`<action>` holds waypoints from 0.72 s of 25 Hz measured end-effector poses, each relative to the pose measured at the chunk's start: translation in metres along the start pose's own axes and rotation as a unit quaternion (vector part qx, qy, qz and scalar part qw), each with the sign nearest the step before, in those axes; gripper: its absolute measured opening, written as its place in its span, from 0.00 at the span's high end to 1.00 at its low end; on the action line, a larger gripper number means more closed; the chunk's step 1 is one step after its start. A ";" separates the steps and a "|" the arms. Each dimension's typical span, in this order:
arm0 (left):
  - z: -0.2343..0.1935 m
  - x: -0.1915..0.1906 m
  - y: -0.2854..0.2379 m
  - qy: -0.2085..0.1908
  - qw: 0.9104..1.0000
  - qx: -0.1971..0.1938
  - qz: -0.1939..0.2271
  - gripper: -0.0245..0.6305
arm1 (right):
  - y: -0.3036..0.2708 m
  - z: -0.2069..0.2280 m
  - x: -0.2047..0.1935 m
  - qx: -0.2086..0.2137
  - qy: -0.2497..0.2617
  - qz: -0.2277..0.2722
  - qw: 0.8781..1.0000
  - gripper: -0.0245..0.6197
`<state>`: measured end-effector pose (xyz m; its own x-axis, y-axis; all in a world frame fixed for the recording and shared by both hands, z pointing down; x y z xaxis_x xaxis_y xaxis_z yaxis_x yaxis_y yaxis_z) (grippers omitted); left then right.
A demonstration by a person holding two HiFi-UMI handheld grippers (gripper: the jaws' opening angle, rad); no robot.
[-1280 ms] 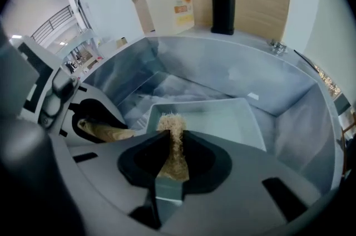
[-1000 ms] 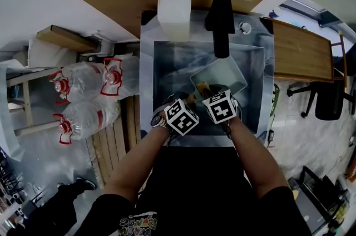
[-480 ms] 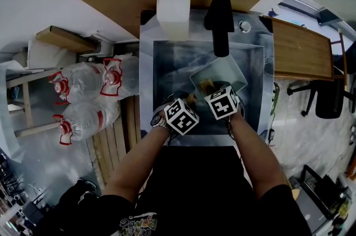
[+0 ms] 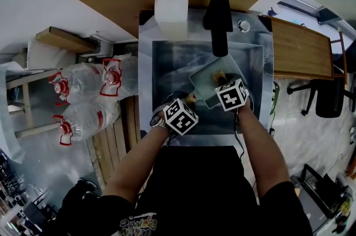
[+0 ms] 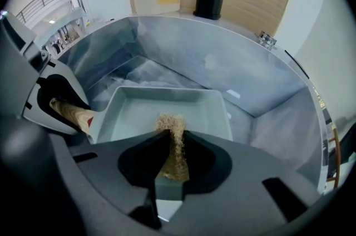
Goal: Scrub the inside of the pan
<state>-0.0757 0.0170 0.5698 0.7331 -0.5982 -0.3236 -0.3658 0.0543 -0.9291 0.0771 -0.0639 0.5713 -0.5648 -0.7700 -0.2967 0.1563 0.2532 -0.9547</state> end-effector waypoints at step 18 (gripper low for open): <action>0.000 0.002 0.000 0.000 1.000 0.003 0.002 0.71 | 0.004 0.041 -0.001 -0.059 0.021 -0.007 0.998 0.83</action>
<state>-0.0747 0.0154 0.5689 0.7323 -0.5974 -0.3269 -0.3653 0.0606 -0.9289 0.1115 -0.0861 0.5672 -0.6002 -0.7494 -0.2796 0.0531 0.3114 -0.9488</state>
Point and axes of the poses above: the fingertips, and each gripper's own axes: y backward along the fingers, z to its right, x out of its top, the point moved 7 cm from there along y, backward along the fingers, and after that the axes turned 3 degrees about -z, right-handed, at the moved point
